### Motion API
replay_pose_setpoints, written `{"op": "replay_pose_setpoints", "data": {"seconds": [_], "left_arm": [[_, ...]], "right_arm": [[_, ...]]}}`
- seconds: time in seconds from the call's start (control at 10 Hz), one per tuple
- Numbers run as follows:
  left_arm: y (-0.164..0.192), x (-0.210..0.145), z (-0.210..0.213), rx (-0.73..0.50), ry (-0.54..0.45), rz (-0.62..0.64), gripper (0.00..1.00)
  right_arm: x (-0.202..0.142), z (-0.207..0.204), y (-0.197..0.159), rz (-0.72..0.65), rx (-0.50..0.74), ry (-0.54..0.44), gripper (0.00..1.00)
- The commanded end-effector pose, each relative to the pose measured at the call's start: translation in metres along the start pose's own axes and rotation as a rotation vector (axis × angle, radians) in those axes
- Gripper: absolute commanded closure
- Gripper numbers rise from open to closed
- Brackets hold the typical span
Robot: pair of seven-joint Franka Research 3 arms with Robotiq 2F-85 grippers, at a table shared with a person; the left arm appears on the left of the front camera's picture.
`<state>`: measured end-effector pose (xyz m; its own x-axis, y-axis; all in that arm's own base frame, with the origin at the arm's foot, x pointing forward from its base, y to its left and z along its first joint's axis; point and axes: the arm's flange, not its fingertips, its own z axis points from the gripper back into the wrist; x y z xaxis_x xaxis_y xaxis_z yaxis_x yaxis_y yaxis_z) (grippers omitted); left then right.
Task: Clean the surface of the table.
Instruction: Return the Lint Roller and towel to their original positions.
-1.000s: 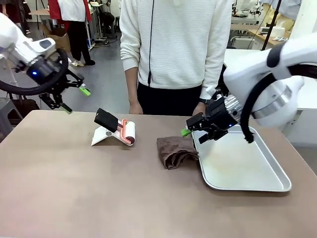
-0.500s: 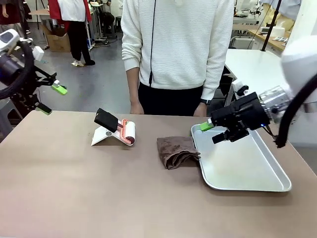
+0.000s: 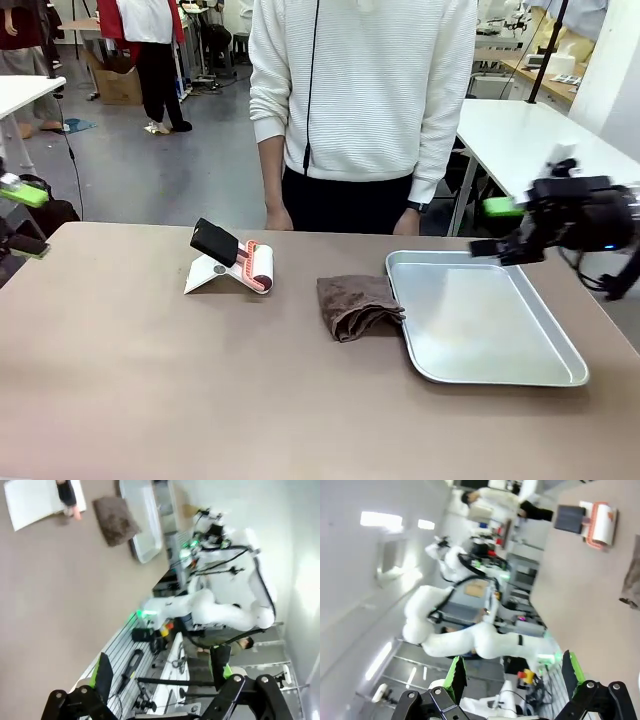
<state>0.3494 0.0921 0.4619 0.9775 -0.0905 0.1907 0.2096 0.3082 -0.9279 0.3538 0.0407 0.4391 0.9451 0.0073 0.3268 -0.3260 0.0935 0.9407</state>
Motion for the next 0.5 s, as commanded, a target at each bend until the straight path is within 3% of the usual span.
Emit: {"op": "replay_pose_setpoints", "data": {"seconds": [0.0,0.2,0.4], "left_arm": [[0.018,-0.005,0.014,-0.171,-0.126,-0.086,0.00],[0.034,-0.004,0.026,-0.226,-0.193,-0.073,0.00],[0.037,0.009,0.022,-0.203,-0.183,-0.070,0.00]], "right_arm": [[-0.072,0.035,-0.012,0.012,0.058,-0.120,0.00],[-0.077,0.072,-0.023,-0.005,0.088,-0.218,0.00],[-0.078,0.094,-0.035,-0.021,0.113,-0.289,0.00]]}}
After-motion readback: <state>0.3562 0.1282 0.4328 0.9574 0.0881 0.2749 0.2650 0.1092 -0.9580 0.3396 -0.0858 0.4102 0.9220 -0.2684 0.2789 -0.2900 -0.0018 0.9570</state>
